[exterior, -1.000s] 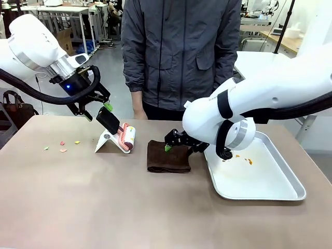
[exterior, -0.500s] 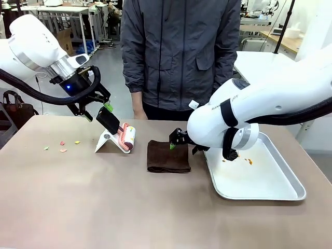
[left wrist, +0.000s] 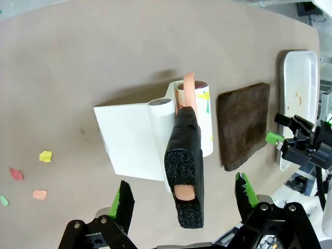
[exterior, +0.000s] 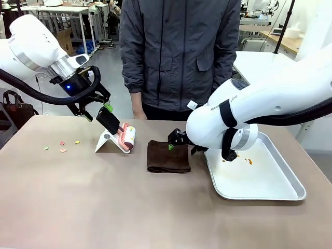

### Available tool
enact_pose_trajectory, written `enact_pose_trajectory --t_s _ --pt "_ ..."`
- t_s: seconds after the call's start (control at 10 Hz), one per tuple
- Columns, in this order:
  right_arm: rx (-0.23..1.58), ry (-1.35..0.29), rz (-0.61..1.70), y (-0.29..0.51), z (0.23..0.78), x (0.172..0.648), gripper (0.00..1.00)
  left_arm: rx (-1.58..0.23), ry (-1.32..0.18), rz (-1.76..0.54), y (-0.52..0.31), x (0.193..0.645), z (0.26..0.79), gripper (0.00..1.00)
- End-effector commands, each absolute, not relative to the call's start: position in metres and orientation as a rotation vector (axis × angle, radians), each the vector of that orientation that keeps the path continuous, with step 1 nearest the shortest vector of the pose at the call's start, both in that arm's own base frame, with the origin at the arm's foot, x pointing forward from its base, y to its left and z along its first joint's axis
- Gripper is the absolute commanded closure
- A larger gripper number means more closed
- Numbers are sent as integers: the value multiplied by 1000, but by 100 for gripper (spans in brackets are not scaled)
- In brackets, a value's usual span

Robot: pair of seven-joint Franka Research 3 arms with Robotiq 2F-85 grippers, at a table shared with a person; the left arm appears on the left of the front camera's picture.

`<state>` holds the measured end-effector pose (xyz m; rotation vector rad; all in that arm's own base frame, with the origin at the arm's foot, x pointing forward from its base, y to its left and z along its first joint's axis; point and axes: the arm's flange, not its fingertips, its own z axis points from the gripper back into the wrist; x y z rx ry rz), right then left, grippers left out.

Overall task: Clean the surface of the table.
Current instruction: Hold the Lint Roller with your left hand and the towel with your right hand.

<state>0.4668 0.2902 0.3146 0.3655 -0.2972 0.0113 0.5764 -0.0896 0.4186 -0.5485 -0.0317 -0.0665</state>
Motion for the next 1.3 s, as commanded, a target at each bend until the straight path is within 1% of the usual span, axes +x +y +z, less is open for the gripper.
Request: enact_pose_trajectory --t_s 0.0,0.1,0.3,0.5,0.7,0.8,1.2 --pt "329 -277 10 289 317 477 0 -548 -32 -66 -90 576 419 0" --pt "280 -241 -12 295 322 487 0 -569 -43 -78 -88 568 417 0" --pt "222 -190 17 310 333 503 0 -578 -56 -53 -89 561 413 0" --pt "194 -126 -1 322 335 517 0 -583 -66 -50 -92 559 411 0" --pt "161 -85 -42 328 324 525 0 -601 -76 -47 -94 561 411 0" --pt "153 -74 -57 328 318 527 0 -610 -55 -64 -95 562 411 0" --pt "107 -57 -64 333 302 529 0 -598 -40 -64 -102 567 406 0"
